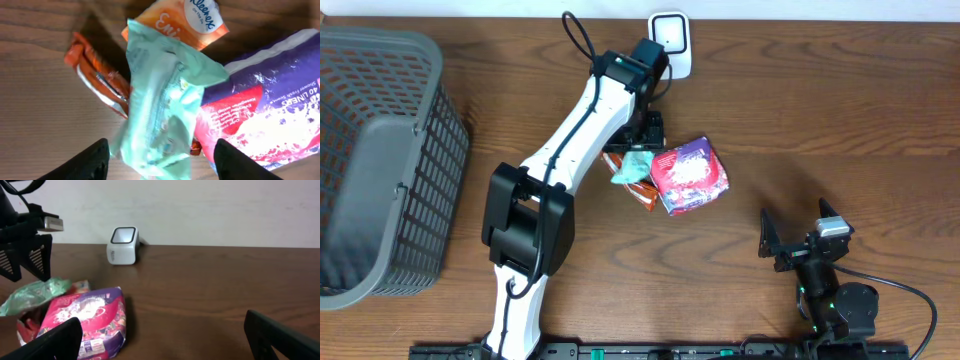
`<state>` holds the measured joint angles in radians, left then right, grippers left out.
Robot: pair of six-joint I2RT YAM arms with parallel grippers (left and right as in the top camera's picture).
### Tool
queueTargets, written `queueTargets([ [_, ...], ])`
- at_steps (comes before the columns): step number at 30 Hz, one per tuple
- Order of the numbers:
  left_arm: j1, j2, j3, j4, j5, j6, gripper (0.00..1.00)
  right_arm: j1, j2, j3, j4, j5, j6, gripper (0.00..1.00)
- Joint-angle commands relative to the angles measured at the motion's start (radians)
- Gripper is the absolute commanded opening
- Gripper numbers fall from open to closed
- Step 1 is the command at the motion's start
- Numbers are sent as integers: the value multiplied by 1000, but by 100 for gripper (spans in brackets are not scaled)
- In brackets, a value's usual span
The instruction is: Scan the item barcode
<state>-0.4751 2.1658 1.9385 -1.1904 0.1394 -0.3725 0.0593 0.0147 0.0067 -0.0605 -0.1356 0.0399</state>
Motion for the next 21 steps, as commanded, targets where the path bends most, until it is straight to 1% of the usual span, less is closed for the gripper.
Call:
queueTargets([
  [1, 16, -8, 3, -6, -21, 2, 67, 0, -3, -1, -3, -5, -11, 99],
  [4, 39, -21, 32, -36, -20, 2, 67, 0, -3, -1, -3, -5, -11, 99],
  [7, 77, -58, 87, -100, -21, 2, 67, 0, -3, -1, -3, -5, -11, 99],
  [12, 175, -174, 122, -205, -21, 2, 67, 0, -3, -1, -3, -5, -11, 99],
  [13, 200, -198, 122, -221, -21, 2, 72, 0, -3, -1, -3, -5, -11, 99],
  [14, 222, -219, 122, -237, -21, 2, 98, 0, -3, -1, -3, -5, -11, 99],
  [17, 291, -272, 122, -279, -21, 2, 98, 0, -3, -1, -3, -5, -11, 99],
  [21, 356, -294, 122, -322, -20, 2, 98, 0, -3, -1, -3, -5, -11, 99],
])
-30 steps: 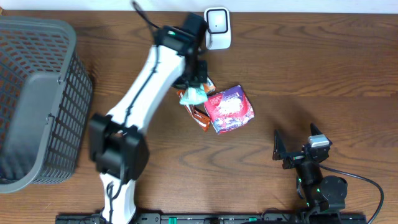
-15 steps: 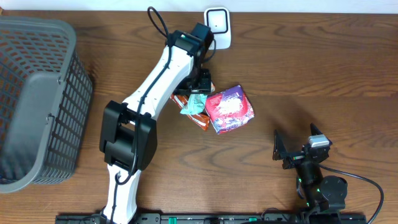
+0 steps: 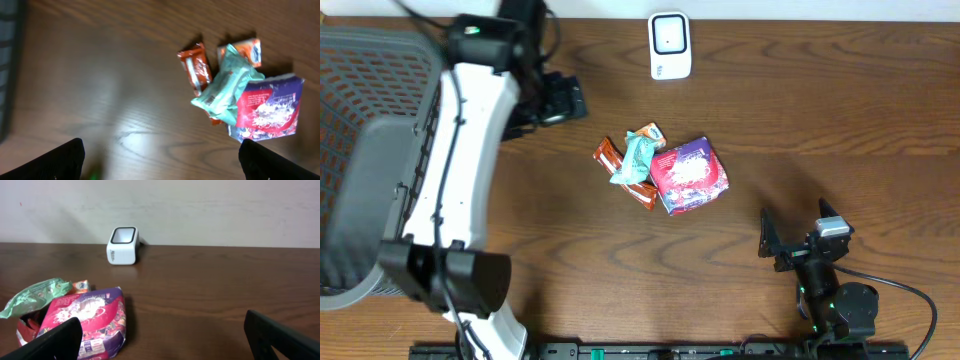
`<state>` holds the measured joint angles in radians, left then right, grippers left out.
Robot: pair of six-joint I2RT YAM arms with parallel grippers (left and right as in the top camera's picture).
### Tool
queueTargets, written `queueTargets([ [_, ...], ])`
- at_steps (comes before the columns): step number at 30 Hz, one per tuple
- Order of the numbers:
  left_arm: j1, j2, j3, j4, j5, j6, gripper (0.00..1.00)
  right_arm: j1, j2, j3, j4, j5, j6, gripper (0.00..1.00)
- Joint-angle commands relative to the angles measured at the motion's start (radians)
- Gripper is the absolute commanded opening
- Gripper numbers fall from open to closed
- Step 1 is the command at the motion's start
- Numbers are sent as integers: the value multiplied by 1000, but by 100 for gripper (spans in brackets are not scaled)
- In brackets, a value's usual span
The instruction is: Scan the item barcode
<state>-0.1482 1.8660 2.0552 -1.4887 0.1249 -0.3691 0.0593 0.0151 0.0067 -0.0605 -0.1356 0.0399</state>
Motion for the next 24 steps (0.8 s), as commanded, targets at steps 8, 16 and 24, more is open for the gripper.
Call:
queueTargets([
  [8, 65, 5, 2, -36, -6, -2, 98, 0, -3, -1, -3, -5, -11, 99],
  [16, 65, 5, 2, -36, -6, -2, 98, 0, -3, -1, -3, -5, -11, 99],
  [24, 65, 5, 2, -36, -6, -2, 98, 0, -3, -1, -3, -5, -11, 99],
])
